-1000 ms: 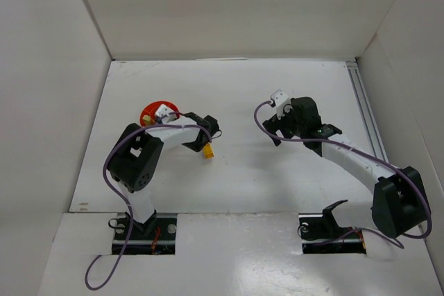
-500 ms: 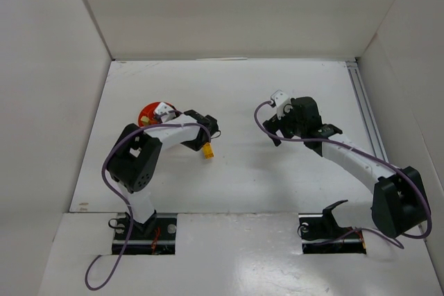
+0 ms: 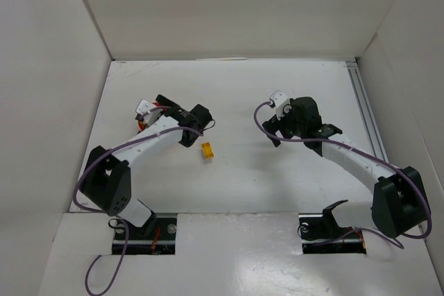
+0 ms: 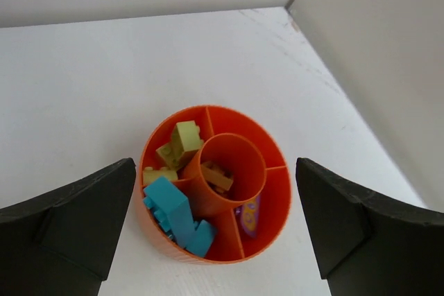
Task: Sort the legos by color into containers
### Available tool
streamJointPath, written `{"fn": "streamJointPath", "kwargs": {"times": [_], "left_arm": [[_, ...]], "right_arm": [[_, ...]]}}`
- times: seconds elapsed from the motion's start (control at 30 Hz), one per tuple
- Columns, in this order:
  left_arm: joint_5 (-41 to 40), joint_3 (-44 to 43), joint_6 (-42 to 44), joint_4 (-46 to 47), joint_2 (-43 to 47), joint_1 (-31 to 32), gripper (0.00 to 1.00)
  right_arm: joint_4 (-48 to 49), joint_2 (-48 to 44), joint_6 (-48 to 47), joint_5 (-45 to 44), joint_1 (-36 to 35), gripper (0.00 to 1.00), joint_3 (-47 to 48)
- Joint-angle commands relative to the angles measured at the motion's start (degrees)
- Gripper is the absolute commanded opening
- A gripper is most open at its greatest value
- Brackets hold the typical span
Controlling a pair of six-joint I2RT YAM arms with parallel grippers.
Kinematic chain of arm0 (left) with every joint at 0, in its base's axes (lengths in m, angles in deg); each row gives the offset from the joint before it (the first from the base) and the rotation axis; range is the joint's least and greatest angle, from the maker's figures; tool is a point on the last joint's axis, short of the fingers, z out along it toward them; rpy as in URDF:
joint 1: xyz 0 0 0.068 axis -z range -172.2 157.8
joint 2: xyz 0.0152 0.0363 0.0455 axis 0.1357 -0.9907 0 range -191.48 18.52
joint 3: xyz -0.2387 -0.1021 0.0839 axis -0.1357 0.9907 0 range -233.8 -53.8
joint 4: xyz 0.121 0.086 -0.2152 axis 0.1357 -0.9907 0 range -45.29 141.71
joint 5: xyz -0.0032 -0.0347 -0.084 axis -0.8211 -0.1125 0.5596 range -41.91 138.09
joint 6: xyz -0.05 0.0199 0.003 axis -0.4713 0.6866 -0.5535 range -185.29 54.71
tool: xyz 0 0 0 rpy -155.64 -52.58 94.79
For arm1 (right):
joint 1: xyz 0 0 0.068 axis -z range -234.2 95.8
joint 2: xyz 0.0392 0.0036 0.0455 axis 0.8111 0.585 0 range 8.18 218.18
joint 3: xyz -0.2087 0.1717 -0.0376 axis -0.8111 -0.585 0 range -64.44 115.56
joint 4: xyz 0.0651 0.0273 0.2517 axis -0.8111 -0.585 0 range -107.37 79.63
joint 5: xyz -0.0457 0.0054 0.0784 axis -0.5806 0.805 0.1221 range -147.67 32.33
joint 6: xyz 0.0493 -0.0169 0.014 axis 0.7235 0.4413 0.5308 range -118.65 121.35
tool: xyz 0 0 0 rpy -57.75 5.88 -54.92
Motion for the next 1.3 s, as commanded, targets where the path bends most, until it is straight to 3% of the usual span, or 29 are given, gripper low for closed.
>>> {"fn": "streamJointPath", "kwargs": {"times": [0.0, 0.07, 0.2, 0.23, 0.27, 0.3, 0.37, 0.5, 0.7, 0.9, 1.03, 1.27], "left_arm": [[-2.31, -2.65, -3.71, -1.27, 4.65, 0.25, 0.99], [-0.56, -3.88, 3.76, 1.36, 5.8, 0.25, 0.99], [10.31, -2.77, 49.14, 26.17, 13.41, 0.25, 0.99], [16.52, -0.58, 61.43, 43.47, 16.06, -0.36, 0.99], [35.12, 1.8, 68.86, 50.09, 18.87, -4.19, 0.99], [46.36, 6.34, 77.98, 55.55, 23.94, -7.1, 0.99], [61.33, 8.41, 79.21, 62.33, 27.41, -11.07, 0.99], [70.26, 2.98, 81.68, 56.06, 26.73, -11.09, 0.99], [77.84, 1.19, 80.98, 47.52, 27.41, -11.09, 0.99], [68.98, 5.15, 76.59, 40.67, 39.08, -11.09, 0.99], [62.91, 6.56, 73.07, 33.48, 44.72, -11.09, 0.99], [60.98, 8.94, 71.4, 28.89, 49.82, -11.09, 0.99]], "right_arm": [[1.61, -1.27, -0.44, 1.92, 0.48, 0.99, 1.36], [1.61, -1.27, -0.97, 1.92, 0.48, 0.99, 1.36], [0.12, -1.79, -0.97, 1.84, 0.48, 0.99, 1.88], [-0.76, -1.18, -0.36, 1.22, 0.48, 0.99, 2.58], [-1.29, -0.66, -0.35, 0.0, 0.48, 0.99, 3.2], [-1.82, -0.65, -0.35, -0.01, 0.48, 0.99, 3.2], [-1.82, -2.14, 0.26, -0.72, 0.48, 0.99, 2.68], [-1.29, -3.81, 1.84, -3.25, -2.06, 0.99, 1.53], [2.04, -1.19, 13.17, -7.92, -15.06, 0.99, 3.81], [4.24, 9.34, 28.79, -18.81, -29.39, 0.99, 9.87], [4.24, 17.25, 38.9, -21.55, -32.13, 0.99, 15.58], [4.24, 27.89, 43.77, -22.69, -34.15, 0.96, 23.14]]}}
